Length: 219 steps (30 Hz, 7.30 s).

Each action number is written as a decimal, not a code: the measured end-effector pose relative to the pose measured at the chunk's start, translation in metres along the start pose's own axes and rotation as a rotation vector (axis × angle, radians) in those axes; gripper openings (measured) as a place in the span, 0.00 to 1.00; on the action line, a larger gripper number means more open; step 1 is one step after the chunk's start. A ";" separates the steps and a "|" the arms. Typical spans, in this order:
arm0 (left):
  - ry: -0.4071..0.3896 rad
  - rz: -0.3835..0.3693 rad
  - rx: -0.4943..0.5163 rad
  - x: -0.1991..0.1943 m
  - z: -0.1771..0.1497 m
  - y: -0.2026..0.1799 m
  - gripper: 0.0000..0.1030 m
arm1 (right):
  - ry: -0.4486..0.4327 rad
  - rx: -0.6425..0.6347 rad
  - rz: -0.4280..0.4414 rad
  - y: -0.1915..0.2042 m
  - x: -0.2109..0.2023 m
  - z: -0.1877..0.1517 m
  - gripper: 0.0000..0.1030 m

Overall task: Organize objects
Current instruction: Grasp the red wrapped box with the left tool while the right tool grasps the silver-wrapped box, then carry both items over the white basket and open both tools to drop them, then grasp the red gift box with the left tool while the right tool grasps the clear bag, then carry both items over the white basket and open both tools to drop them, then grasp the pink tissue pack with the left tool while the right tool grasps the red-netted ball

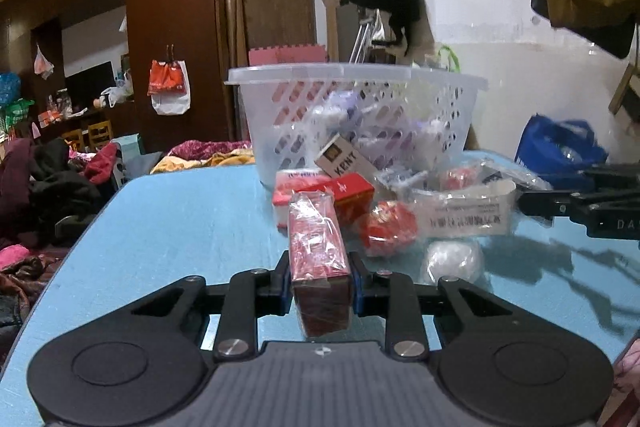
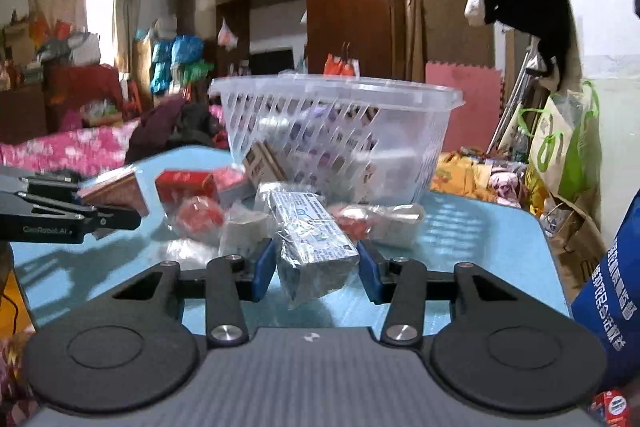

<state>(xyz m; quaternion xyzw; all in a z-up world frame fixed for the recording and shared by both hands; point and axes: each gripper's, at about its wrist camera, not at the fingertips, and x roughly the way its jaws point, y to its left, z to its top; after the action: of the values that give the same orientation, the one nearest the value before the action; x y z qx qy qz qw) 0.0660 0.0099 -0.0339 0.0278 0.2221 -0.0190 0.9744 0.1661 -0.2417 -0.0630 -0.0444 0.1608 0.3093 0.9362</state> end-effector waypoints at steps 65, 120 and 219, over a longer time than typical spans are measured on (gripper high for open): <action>-0.018 0.017 0.102 -0.009 -0.020 -0.010 0.47 | 0.034 0.003 0.001 -0.022 -0.035 0.009 0.43; 0.019 -0.124 -0.042 0.071 0.048 0.022 0.78 | 0.175 0.006 0.160 0.012 0.025 -0.002 0.35; 0.050 -0.018 -0.057 0.076 0.094 0.043 0.90 | 0.155 0.006 -0.030 -0.031 0.039 0.052 1.00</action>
<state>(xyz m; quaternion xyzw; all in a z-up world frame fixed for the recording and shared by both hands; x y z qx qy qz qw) 0.1768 0.0449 0.0193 -0.0013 0.2472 -0.0210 0.9687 0.2283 -0.2347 -0.0268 -0.0678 0.2329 0.2903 0.9257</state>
